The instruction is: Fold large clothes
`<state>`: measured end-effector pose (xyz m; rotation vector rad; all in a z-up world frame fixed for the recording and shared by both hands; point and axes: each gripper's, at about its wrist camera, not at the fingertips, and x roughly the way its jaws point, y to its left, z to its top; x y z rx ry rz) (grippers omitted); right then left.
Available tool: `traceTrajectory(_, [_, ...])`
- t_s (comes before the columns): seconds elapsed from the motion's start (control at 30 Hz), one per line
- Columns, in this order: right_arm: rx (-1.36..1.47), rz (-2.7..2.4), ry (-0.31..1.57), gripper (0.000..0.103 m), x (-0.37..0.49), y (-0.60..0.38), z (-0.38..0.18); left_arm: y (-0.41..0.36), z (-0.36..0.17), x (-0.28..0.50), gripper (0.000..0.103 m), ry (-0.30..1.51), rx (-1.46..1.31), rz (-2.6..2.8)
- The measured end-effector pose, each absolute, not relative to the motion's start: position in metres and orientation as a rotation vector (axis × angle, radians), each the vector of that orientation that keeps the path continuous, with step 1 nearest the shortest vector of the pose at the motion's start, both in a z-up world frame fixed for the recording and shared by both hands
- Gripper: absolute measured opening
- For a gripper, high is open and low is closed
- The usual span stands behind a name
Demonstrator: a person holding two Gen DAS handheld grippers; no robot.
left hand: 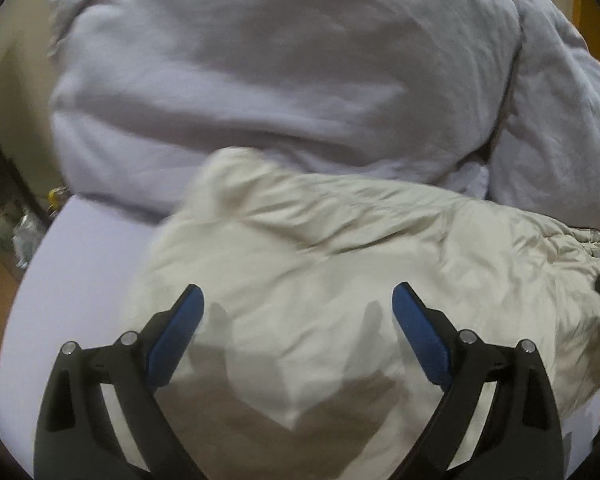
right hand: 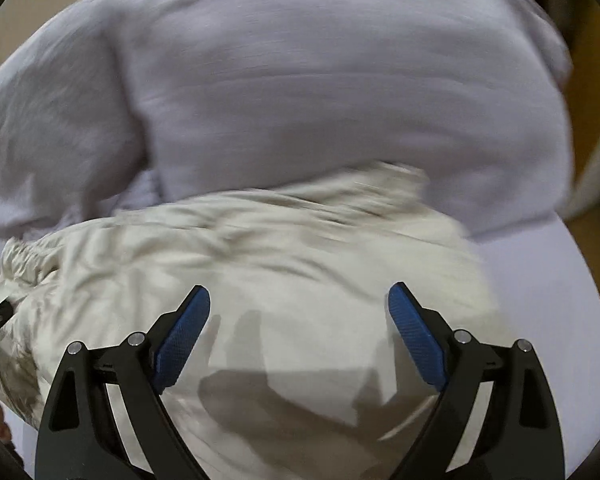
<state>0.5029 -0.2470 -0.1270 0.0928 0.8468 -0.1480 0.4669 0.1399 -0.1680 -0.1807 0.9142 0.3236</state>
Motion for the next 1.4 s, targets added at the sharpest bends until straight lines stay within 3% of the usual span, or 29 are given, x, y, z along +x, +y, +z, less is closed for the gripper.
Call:
traceTrajectory(0.37, [0.411,-0.258,0.966,0.092,0.447,-0.333,-0.159,0.206,-0.172,0.377,0.095,0.968,-0.309,0.400])
traceTrajectory(0.6, [0.571,-0.201,1.005,0.092,0.438,-0.343,-0.185,0.209,-0.190,0.364,0.095,1.009,-0.439,0.375])
traceTrajectory(0.7, [0.624,-0.167,0.987,0.074,0.438,-0.341,-0.194,0.211,-0.197,0.367,0.095,1.001,-0.508,0.375])
traceTrajectory(0.73, [0.635,-0.161,0.976,0.063,0.437,-0.339,-0.195,0.213,-0.200,0.368,0.092,0.997,-0.538,0.375])
traceTrajectory(0.77, [0.623,-0.169,0.964,0.056,0.436,-0.333,-0.191,0.214,-0.202,0.368,0.083,0.989,-0.567,0.369])
traceTrajectory(0.8, [0.600,-0.168,0.953,0.053,0.435,-0.326,-0.187,0.215,-0.205,0.368,0.077,0.974,-0.611,0.353])
traceTrajectory(0.87, [0.569,-0.164,0.935,0.040,0.431,-0.322,-0.178,0.215,-0.205,0.368,0.055,0.941,-0.652,0.356])
traceTrajectory(0.97, [0.561,-0.132,0.904,0.030,0.425,-0.318,-0.168,0.216,-0.201,0.362,0.033,0.903,-0.690,0.381])
traceTrajectory(1.07, [0.545,-0.094,0.894,0.027,0.416,-0.313,-0.158,0.221,-0.192,0.351,0.026,0.873,-0.715,0.376])
traceTrajectory(1.4, [0.506,0.039,0.959,0.027,0.335,-0.293,-0.166,0.235,-0.173,0.260,0.025,0.868,-0.655,0.394])
